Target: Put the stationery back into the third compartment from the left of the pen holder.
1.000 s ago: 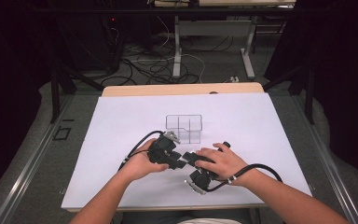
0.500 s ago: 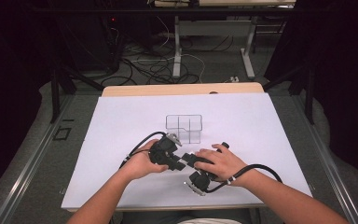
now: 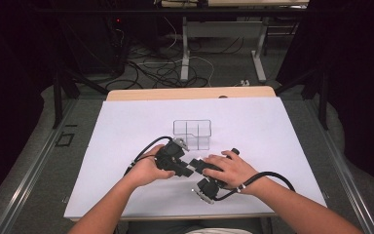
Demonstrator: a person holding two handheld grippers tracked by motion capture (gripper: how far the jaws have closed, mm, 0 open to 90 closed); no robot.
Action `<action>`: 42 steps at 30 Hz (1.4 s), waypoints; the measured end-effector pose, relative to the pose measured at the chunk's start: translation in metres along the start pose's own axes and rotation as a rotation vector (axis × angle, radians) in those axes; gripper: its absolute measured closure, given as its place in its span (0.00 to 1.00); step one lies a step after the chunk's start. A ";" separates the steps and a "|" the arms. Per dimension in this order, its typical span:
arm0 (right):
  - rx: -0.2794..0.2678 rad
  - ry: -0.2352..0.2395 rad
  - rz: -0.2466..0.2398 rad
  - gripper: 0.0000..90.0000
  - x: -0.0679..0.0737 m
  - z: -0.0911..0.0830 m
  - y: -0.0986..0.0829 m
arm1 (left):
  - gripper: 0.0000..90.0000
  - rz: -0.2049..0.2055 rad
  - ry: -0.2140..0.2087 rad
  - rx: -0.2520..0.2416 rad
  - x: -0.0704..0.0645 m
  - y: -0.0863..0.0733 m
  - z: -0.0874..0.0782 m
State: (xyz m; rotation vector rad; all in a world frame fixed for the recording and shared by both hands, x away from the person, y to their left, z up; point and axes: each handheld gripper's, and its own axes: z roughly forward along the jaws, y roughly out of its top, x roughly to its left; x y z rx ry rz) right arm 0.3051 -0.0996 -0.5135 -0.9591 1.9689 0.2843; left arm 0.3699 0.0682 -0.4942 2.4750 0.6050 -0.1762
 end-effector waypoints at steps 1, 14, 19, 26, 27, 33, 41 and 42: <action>0.002 -0.005 0.003 0.71 0.000 -0.001 0.000 | 0.77 -0.026 0.003 -0.020 0.000 -0.001 0.000; 0.002 -0.029 0.091 0.59 -0.005 -0.006 -0.007 | 0.77 -0.075 0.054 -0.090 0.010 -0.012 -0.012; 0.003 -0.030 0.103 0.56 -0.006 -0.007 -0.008 | 0.77 -0.088 0.080 -0.124 0.013 -0.012 -0.021; -0.006 0.014 0.264 0.48 -0.009 -0.008 -0.010 | 0.77 -0.100 0.111 -0.178 0.018 -0.011 -0.031; -0.020 0.015 0.268 0.46 -0.011 -0.008 -0.010 | 0.77 -0.105 0.114 -0.183 0.018 -0.011 -0.031; -0.011 0.046 0.414 0.37 -0.009 -0.007 -0.011 | 0.77 -0.116 0.132 -0.249 0.020 -0.011 -0.036; 0.001 0.097 0.789 0.36 -0.008 -0.006 -0.026 | 0.77 -0.107 0.176 -0.350 0.022 -0.007 -0.042; 0.005 0.090 0.850 0.35 -0.007 -0.007 -0.028 | 0.77 -0.126 0.171 -0.375 0.021 -0.006 -0.042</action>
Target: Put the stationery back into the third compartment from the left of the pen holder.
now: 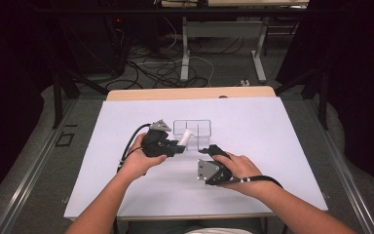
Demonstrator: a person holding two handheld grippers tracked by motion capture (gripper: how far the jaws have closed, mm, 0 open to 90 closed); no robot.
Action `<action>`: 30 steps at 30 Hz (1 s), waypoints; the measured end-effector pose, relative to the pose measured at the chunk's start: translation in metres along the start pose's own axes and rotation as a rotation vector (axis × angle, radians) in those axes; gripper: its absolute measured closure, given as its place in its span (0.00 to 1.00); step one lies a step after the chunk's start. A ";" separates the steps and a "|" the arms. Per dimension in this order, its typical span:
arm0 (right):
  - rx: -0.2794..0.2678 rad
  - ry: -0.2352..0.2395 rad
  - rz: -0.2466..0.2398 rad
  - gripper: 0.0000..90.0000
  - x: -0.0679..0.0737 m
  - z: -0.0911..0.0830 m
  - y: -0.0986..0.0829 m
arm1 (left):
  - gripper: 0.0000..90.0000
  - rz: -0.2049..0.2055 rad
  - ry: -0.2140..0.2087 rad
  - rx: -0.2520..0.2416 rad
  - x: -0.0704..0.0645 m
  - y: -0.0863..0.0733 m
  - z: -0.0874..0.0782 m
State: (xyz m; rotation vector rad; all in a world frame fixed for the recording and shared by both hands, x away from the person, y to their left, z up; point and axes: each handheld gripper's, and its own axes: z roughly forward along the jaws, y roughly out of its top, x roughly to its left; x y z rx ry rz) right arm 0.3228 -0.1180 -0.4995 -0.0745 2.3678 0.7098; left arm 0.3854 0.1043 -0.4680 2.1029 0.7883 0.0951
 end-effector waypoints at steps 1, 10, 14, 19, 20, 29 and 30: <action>0.008 0.012 -0.003 0.34 -0.005 -0.001 -0.003 | 0.77 0.004 0.002 -0.012 0.000 0.001 0.000; -0.040 -0.031 0.374 0.19 -0.017 -0.007 -0.030 | 0.77 0.012 0.017 -0.120 -0.001 0.012 0.002; -0.070 -0.052 0.508 0.17 -0.022 -0.012 -0.045 | 0.77 -0.005 0.031 -0.146 -0.003 0.016 0.006; -0.104 -0.077 0.725 0.16 -0.031 -0.019 -0.066 | 0.77 -0.016 0.052 -0.212 -0.006 0.023 0.009; -0.103 -0.077 0.762 0.16 -0.032 -0.020 -0.070 | 0.77 -0.017 0.057 -0.215 -0.007 0.024 0.009; -0.121 -0.128 0.943 0.09 -0.041 -0.028 -0.098 | 0.77 -0.051 0.111 -0.309 -0.013 0.033 0.023; -0.123 -0.133 0.949 0.08 -0.042 -0.028 -0.100 | 0.77 -0.056 0.116 -0.317 -0.014 0.034 0.025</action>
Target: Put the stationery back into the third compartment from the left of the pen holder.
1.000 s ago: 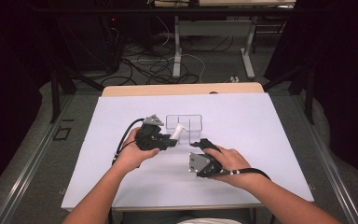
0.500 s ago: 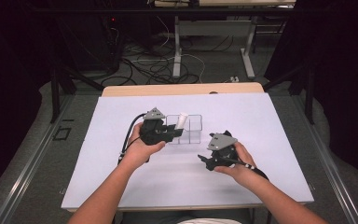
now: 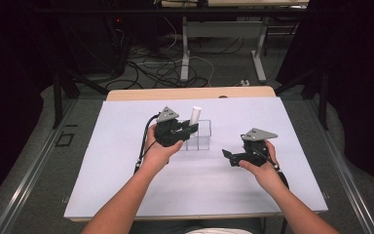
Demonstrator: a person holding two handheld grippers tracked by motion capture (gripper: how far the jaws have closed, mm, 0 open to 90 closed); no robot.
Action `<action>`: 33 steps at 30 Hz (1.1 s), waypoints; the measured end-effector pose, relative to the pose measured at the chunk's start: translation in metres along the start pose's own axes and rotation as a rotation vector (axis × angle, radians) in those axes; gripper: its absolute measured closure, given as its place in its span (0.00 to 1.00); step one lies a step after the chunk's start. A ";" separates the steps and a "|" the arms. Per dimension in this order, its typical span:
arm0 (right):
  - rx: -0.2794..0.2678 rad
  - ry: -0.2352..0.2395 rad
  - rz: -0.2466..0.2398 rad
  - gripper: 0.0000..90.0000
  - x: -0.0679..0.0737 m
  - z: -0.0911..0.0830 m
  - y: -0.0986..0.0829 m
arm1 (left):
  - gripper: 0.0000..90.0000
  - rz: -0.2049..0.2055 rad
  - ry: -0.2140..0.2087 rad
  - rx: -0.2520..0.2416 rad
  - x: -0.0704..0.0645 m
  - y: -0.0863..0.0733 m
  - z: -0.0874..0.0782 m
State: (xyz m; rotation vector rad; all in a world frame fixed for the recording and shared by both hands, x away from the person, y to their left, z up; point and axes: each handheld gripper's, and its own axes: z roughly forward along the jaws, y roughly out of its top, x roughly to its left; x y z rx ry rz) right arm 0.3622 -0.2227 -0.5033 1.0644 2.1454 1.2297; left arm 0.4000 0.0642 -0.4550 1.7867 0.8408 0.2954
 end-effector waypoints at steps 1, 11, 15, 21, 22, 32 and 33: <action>-0.013 -0.005 0.017 0.08 -0.001 0.000 -0.001 | 0.77 0.000 0.005 -0.005 -0.001 0.000 0.002; -0.018 -0.037 0.082 0.03 -0.011 -0.002 -0.010 | 0.77 -0.009 0.048 -0.048 -0.010 -0.004 0.022; -0.016 -0.049 0.091 0.01 -0.012 -0.002 -0.011 | 0.77 -0.018 0.052 -0.063 -0.010 -0.009 0.030; -0.006 -0.052 0.107 0.00 -0.014 -0.001 -0.015 | 0.77 -0.031 0.073 -0.059 -0.011 -0.018 0.041; -0.004 -0.053 0.110 0.00 -0.014 -0.001 -0.015 | 0.77 -0.023 0.078 -0.056 -0.010 -0.019 0.043; 0.006 -0.038 0.118 0.00 -0.015 0.001 -0.018 | 0.77 -0.024 0.111 -0.054 -0.010 -0.030 0.058; 0.006 -0.036 0.120 0.00 -0.015 0.002 -0.019 | 0.77 -0.024 0.114 -0.053 -0.010 -0.031 0.059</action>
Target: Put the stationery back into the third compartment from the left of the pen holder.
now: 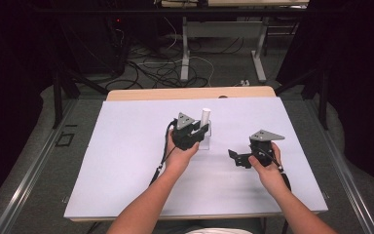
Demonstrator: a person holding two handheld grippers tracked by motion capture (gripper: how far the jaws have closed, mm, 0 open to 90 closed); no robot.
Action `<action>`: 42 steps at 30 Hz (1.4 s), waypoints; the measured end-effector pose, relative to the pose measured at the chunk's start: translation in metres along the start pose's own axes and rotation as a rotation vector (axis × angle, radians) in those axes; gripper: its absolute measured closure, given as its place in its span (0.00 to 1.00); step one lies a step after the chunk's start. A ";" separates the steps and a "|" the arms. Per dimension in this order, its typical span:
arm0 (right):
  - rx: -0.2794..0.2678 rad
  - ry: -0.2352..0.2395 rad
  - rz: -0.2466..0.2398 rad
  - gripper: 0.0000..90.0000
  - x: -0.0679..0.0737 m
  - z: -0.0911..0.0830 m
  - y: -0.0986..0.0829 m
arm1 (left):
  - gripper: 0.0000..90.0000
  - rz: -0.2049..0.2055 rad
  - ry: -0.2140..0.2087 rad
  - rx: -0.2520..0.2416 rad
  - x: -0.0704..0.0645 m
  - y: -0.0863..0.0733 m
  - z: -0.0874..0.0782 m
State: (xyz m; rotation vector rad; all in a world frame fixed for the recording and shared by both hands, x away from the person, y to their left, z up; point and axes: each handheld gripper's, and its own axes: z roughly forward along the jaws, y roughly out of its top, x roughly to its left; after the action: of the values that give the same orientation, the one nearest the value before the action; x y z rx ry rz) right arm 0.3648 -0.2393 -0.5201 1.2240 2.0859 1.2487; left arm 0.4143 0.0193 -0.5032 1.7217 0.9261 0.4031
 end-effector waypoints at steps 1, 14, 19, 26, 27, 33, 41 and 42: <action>0.007 -0.001 0.002 0.00 0.000 0.000 0.000 | 0.77 0.001 0.004 -0.004 0.000 -0.001 0.002; 0.009 0.017 0.008 0.00 0.001 0.002 -0.002 | 0.77 0.004 0.024 0.003 -0.001 -0.007 0.013; 0.017 0.023 0.009 0.00 0.001 0.002 -0.003 | 0.77 0.008 0.024 0.009 -0.002 -0.009 0.015; 0.017 0.025 -0.002 0.00 0.002 0.003 -0.003 | 0.77 0.013 0.030 0.021 -0.002 -0.011 0.016; 0.017 0.025 -0.002 0.00 0.002 0.003 -0.003 | 0.77 0.013 0.029 0.022 -0.001 -0.011 0.016; 0.017 0.031 -0.001 0.00 0.001 0.003 -0.003 | 0.77 0.011 0.029 0.026 -0.001 -0.011 0.016; 0.017 0.035 0.002 0.00 0.001 0.004 -0.003 | 0.77 0.012 0.040 0.038 -0.002 -0.012 0.016; 0.017 0.035 0.002 0.00 0.001 0.004 -0.003 | 0.77 0.018 0.041 0.040 -0.001 -0.012 0.016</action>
State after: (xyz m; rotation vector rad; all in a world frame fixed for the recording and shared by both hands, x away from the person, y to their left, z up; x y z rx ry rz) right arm 0.3653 -0.2374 -0.5245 1.2200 2.1244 1.2640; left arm 0.4196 0.0097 -0.5197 1.7652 0.9551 0.4359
